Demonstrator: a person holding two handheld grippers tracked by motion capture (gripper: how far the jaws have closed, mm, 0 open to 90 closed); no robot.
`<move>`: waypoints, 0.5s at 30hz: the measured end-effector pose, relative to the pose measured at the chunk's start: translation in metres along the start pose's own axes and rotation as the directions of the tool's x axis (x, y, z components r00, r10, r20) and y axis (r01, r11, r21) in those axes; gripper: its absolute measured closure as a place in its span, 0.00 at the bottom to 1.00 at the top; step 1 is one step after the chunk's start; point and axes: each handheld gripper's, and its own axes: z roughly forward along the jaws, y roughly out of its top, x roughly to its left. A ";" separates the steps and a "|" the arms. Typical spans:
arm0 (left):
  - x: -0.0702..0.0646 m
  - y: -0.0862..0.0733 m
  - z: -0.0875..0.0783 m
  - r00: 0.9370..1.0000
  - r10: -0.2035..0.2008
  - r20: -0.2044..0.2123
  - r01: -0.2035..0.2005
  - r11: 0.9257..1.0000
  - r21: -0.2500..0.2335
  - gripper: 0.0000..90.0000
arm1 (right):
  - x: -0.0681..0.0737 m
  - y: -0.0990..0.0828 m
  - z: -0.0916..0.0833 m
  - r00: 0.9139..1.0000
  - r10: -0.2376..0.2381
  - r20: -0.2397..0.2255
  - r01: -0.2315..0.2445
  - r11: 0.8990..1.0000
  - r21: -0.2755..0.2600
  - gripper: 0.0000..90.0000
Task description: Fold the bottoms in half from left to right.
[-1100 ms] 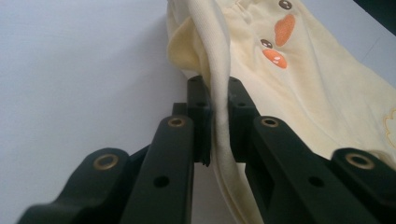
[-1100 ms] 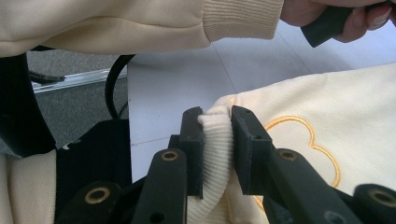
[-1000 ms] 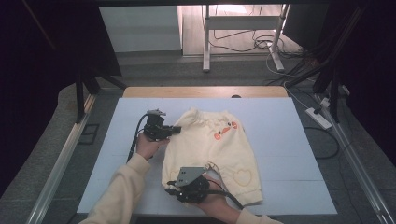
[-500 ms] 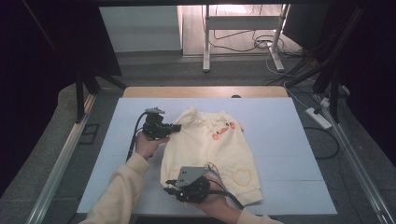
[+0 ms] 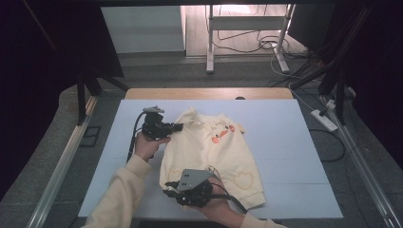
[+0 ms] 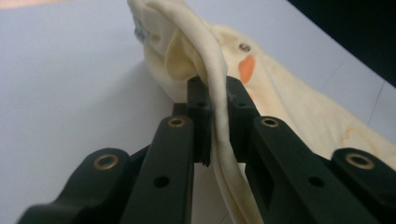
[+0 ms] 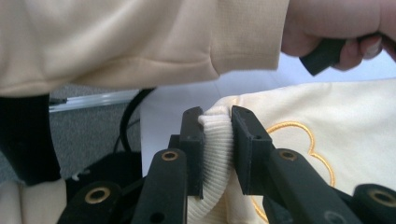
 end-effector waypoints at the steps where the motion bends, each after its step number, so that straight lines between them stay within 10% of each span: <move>1: -0.001 0.002 -0.003 1.000 -0.001 0.005 0.001 1.000 -0.009 0.92 | 0.001 0.003 -0.001 1.000 -0.004 0.000 0.004 1.000 -0.013 0.83; 15: 0.000 0.000 -0.003 1.000 -0.014 0.001 0.014 1.000 0.002 0.92 | 0.001 0.004 -0.001 1.000 0.004 -0.013 -0.004 0.999 -0.031 0.83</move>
